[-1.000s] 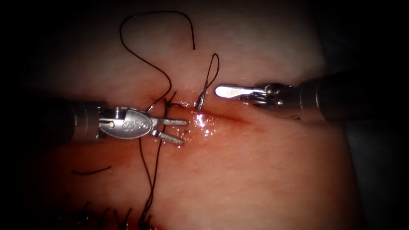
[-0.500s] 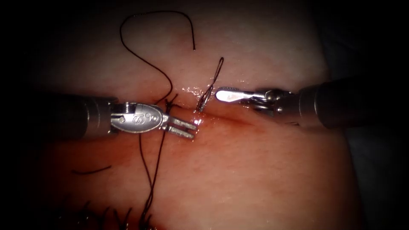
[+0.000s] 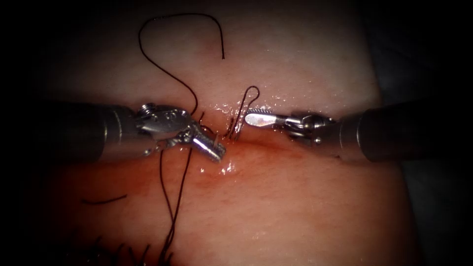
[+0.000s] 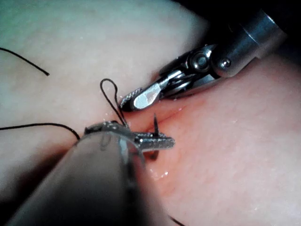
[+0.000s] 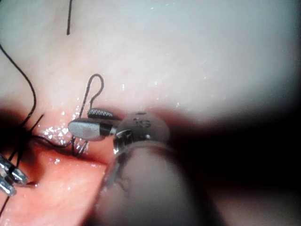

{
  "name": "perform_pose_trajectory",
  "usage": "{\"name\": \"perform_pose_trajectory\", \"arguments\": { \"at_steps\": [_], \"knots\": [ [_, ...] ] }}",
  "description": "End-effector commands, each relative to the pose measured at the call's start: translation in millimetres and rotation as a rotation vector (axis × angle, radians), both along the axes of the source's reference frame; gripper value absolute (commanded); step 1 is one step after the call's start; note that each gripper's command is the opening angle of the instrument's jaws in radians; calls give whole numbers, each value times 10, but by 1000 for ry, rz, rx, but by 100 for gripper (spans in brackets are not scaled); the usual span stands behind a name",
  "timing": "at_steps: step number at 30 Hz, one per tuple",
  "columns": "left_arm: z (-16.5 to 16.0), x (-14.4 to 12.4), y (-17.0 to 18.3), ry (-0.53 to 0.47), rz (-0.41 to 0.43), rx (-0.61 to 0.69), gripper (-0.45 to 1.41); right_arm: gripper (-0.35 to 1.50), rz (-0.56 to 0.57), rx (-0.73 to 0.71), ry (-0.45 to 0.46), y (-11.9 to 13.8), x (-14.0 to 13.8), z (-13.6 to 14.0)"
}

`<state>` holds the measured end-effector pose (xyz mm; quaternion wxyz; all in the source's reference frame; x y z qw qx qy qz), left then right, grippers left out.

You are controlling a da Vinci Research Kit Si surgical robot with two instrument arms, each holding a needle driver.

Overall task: Wound Closure
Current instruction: Grasp the needle driver with the left hand and pull it through.

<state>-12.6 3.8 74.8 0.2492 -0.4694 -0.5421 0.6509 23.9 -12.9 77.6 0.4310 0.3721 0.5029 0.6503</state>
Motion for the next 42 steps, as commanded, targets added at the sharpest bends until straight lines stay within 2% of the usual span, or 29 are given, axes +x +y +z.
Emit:
{"name": "perform_pose_trajectory", "arguments": {
  "at_steps": [1, 4, 5, 7, 10, 19, 21, 22, 23, 25, 28, 30, 31, 32, 34, 35, 36, 39, 40, 42],
  "knots": [
    [6, -5, 1, 1, -1, 4, -45, 0, -2, 2, 3, -5, 9, 7],
    [-10, -3, 17, 39, -13, 151, -45, -5, -7, 13, 8, -10, 15, 11],
    [-10, -3, 17, 39, -13, 151, -45, -5, -7, 13, 8, -10, 15, 11],
    [-22, -2, 29, 65, -11, 241, -45, -6, -7, 22, 11, -11, 17, 12],
    [-34, -2, 41, 79, -8, 299, -45, -13, -5, 36, 14, -14, 18, 14],
    [-74, -3, 71, 86, -3, 410, -45, -11, -3, 52, 19, -20, 18, 18],
    [-88, 0, 79, -1, -12, 301, -45, -8, -3, 51, 19, -20, 18, 18],
    [-102, 4, 86, -122, -38, 128, -45, -5, -3, 52, 19, -19, 17, 18],
    [-102, 4, 86, -122, -38, 128, -45, -5, -3, 52, 19, -19, 17, 18],
    [-115, 9, 86, -205, -55, -19, -45, -1, -4, 52, 20, -19, 16, 18],
    [-126, 15, 81, -248, -79, -136, -45, 12, -7, 53, 18, -19, 14, 17],
    [-133, 18, 77, -272, -94, -216, -45, 32, -19, 16, 7, -19, 13, 16],
    [-139, 23, 74, -289, -115, -325, -45, 78, -52, -76, -9, -17, 14, 13],
    [-139, 23, 74, -289, -115, -325, -45, 78, -52, -76, -9, -17, 14, 13],
    [-150, 33, 73, -316, -140, -487, -45, 105, -80, -233, -47, -11, 14, 2],
    [-150, 33, 73, -316, -140, -487, -45, 105, -80, -233, -47, -11, 14, 2],
    [-156, 37, 76, -311, -161, -572, -45, 110, -97, -279, -74, -5, 13, -6],
    [-165, 41, 85, -312, -197, -673, -45, 110, -143, -361, -132, 2, 13, -19],
    [-168, 43, 88, -305, -214, -694, -45, 108, -160, -381, -145, 4, 13, -23],
    [-181, 48, 104, -291, -268, -840, -45, 93, -203, -422, -196, 5, 14, -39]
  ]
}}
